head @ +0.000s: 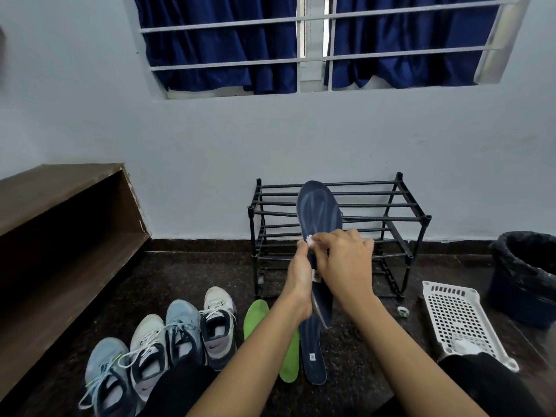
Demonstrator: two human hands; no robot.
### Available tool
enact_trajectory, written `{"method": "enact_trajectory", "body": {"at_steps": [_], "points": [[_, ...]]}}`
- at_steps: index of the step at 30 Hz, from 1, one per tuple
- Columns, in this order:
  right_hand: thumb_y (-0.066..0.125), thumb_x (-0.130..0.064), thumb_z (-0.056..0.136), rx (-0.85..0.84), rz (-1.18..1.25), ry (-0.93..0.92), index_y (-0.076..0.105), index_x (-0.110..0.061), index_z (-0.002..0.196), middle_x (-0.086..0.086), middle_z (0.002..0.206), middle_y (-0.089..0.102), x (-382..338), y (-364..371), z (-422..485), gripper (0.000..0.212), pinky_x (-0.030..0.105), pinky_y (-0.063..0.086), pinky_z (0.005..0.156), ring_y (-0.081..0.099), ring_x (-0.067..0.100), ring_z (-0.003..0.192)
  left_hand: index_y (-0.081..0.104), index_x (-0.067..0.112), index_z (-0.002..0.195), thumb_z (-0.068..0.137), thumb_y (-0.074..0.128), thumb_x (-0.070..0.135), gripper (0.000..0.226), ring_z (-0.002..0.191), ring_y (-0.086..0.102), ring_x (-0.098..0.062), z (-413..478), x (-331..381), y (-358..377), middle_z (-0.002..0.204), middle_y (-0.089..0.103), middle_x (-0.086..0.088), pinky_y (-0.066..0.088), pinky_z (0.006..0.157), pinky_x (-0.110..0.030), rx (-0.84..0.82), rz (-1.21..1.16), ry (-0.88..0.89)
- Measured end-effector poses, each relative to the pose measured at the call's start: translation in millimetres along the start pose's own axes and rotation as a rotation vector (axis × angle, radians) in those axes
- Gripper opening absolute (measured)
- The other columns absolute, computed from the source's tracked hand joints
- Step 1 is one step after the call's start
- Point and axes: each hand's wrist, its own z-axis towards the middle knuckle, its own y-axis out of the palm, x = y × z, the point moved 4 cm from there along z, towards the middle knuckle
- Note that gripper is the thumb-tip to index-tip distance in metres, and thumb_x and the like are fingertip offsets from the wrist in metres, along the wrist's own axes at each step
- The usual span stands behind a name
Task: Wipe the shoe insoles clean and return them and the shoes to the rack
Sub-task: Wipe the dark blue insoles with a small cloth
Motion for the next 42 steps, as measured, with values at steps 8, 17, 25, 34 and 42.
{"method": "enact_trajectory", "body": {"at_steps": [8,17,25,34,42], "points": [[0.074,-0.015,0.074,-0.093,0.124,-0.096,0.074,-0.022,0.077,-0.003,0.064,0.064,-17.6,1.5,-20.6,0.008,0.034,0.039,0.057,0.056,0.02,0.064,0.069,0.006,0.087,0.101,0.029,0.053,0.064,0.073,0.068,-0.022,7.0,14.1,-13.1,0.069,0.073,-0.008,0.052,0.067,-0.032,0.044,-0.034,0.027],[0.07,-0.032,0.078,0.008,-0.153,-0.071,0.074,-0.028,0.075,-0.007,0.06,0.064,-3.2,-7.5,-3.4,0.006,0.032,0.014,0.065,0.049,0.02,0.065,0.069,0.006,0.107,0.099,0.032,0.058,0.064,0.091,0.07,-0.028,10.7,3.2,-6.5,0.096,0.073,-0.018,0.056,0.078,-0.037,0.049,0.026,0.04],[0.075,-0.021,0.07,-0.038,-0.022,-0.108,0.072,-0.027,0.067,-0.007,0.054,0.059,-13.3,-4.5,-17.5,0.008,0.031,0.024,0.061,0.049,0.019,0.06,0.071,0.005,0.098,0.1,0.026,0.057,0.069,0.081,0.069,-0.023,19.8,11.8,-13.7,0.083,0.074,-0.01,0.055,0.069,-0.031,0.026,-0.013,0.049],[0.059,-0.031,0.081,-0.027,-0.235,-0.094,0.072,-0.025,0.068,-0.005,0.056,0.061,-4.5,-7.4,-4.2,0.02,0.034,0.017,0.064,0.047,0.021,0.063,0.07,0.008,0.093,0.101,0.033,0.051,0.057,0.074,0.07,-0.023,16.7,3.7,-4.4,0.077,0.073,-0.01,0.055,0.067,-0.031,-0.044,-0.033,0.074],[0.081,-0.026,0.069,-0.056,-0.034,-0.156,0.074,-0.028,0.071,-0.005,0.06,0.06,-10.1,-8.0,-7.0,0.008,0.032,0.02,0.065,0.052,0.023,0.063,0.069,0.007,0.093,0.1,0.027,0.054,0.063,0.069,0.071,-0.023,20.1,25.6,-14.5,0.08,0.073,-0.012,0.053,0.07,-0.034,-0.093,-0.134,0.146]]}}
